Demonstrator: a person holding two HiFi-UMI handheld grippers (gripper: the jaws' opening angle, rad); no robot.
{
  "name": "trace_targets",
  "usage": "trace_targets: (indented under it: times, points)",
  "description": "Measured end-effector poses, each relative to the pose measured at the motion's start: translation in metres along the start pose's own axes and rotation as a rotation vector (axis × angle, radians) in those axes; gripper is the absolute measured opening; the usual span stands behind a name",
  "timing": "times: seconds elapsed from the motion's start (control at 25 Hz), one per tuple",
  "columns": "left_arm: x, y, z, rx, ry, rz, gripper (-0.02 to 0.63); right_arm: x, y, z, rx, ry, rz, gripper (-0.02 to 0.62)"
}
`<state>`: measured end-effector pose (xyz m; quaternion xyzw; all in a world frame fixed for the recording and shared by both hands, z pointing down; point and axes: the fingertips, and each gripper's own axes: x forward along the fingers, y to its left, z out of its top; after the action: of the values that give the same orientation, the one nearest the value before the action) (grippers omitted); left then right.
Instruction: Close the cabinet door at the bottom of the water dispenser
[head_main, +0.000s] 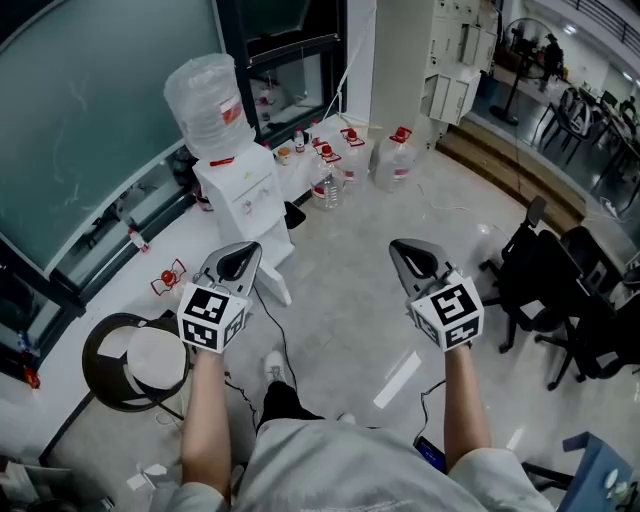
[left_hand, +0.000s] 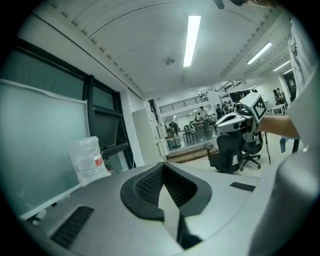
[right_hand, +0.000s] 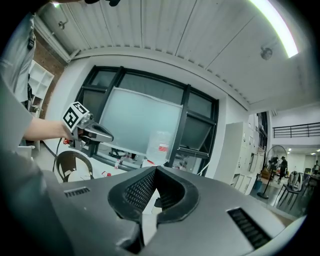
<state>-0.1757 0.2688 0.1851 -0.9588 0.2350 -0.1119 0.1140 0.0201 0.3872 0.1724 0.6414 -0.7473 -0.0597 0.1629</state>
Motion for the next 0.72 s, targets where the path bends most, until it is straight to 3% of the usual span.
trace_targets:
  times: [0.32,0.72]
  points:
    - [0.047,0.038,-0.012,-0.002,-0.026,-0.015,0.018,0.058,-0.023,-0.009,0.013,-0.008,0.032,0.025]
    - [0.150,0.203,-0.047,-0.017,-0.038,0.044,0.018,0.242,-0.076,0.012,-0.008,-0.020,0.055,0.025]
